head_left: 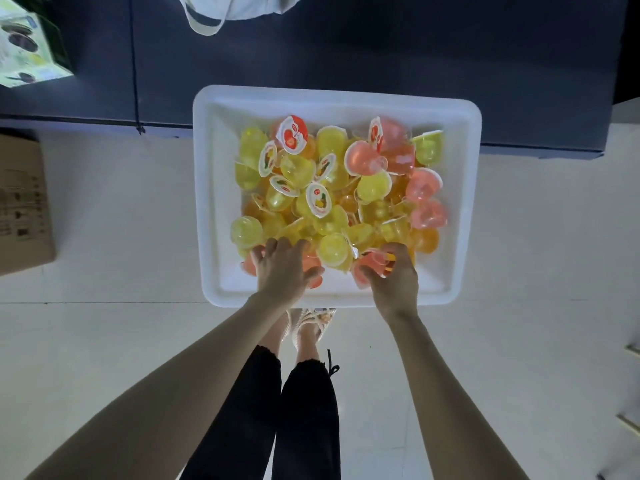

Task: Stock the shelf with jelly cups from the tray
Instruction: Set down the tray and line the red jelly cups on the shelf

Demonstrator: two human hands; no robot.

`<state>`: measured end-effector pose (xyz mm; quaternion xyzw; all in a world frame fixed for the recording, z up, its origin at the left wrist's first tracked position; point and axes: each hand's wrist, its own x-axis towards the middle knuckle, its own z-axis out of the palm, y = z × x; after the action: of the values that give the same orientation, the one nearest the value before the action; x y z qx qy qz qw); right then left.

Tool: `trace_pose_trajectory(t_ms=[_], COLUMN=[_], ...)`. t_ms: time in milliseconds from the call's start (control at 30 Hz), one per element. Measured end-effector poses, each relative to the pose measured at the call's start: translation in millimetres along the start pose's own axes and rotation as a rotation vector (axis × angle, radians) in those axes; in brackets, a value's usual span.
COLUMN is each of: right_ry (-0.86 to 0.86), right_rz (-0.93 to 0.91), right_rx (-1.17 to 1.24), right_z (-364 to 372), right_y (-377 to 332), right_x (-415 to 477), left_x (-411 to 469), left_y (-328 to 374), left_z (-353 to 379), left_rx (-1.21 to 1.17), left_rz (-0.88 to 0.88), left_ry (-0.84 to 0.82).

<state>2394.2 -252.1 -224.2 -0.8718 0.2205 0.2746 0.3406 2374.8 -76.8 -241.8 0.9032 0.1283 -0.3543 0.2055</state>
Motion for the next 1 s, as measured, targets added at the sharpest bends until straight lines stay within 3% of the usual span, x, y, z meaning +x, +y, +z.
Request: trace_pose_trajectory(t_ms=[367,533,700,867,1000], right_ry=[0.073,0.051,-0.009,-0.084,-0.182], right_rz=[0.066,0.056,0.072,0.024,-0.101], right_rx=[0.307,0.460,0.656,0.904,0.932], right_z=[-28,-52,-99,-197,-297], right_y=[-20,-26,-33,-27,-25], right_x=[-35,-49,-66,-93,-123], left_x=[-44,-78,-114,-169,-226], left_y=[2,29,82,169,253], left_z=[-21,-48,-71,-89,-105], left_rx=[-0.402,-0.839,-1.413,-1.742,-1.800], left_rz=[-0.052,-0.213,-0.445,-0.300,-0.092], left_ry=[0.235,0.299,0.259,0.200,0.146])
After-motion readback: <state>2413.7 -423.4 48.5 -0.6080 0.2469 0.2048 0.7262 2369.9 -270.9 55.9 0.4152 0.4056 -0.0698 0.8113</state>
